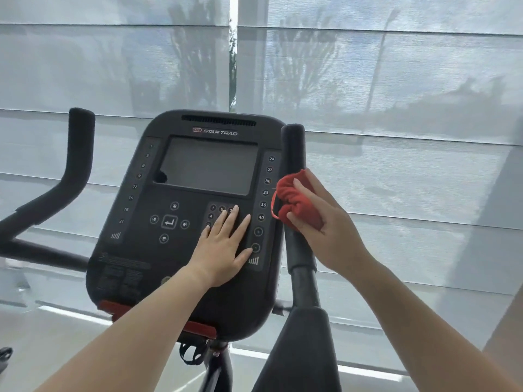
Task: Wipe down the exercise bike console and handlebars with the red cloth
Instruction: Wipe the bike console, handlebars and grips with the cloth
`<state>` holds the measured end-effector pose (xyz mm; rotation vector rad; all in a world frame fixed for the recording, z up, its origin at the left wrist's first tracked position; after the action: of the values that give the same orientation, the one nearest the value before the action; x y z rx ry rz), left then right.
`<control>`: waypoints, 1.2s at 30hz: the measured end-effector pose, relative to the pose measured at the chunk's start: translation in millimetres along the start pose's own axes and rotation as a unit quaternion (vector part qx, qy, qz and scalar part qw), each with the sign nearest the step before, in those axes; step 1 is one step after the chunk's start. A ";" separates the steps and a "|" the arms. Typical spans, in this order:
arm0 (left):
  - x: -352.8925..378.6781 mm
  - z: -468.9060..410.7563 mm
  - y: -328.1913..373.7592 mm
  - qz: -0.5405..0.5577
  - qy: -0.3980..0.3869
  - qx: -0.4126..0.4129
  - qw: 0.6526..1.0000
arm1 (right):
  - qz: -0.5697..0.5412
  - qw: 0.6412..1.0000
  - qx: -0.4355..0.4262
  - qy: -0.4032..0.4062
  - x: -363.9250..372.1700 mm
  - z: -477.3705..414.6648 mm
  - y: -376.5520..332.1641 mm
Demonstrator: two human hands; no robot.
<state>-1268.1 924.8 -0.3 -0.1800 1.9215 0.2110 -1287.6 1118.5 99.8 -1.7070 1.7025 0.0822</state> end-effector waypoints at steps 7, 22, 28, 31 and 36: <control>-1.5 5.1 4.1 0.012 -0.018 -0.005 1.000 | 0.025 0.995 0.050 -0.087 -2.1 19.5 -5.6; 0.2 9.1 1.0 0.033 -0.020 0.002 0.999 | 0.109 0.976 0.083 -0.171 9.4 39.3 -26.6; 0.1 8.5 3.1 0.046 -0.023 -0.001 0.999 | 0.067 0.990 0.107 -0.058 1.4 29.4 -21.3; 0.2 7.3 2.8 0.051 -0.025 -0.004 0.998 | 0.089 0.983 0.111 -0.119 8.6 33.5 -22.1; 2.5 6.1 4.3 0.048 -0.030 -0.007 0.998 | 0.058 0.979 0.101 -0.167 6.2 39.6 -27.9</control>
<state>-1264.4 930.3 -4.5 -0.0890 1.8708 0.2910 -1244.8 1130.2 79.2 -1.3582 1.5012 0.2287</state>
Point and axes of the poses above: each hand's wrist, its own z-axis away from the middle knuckle, its own x-axis out of the palm, y = z × x, the point moved 7 cm from there along -z, towards the middle knuckle, and after that the axes turned 3 degrees about -x, right-handed, at the moved point
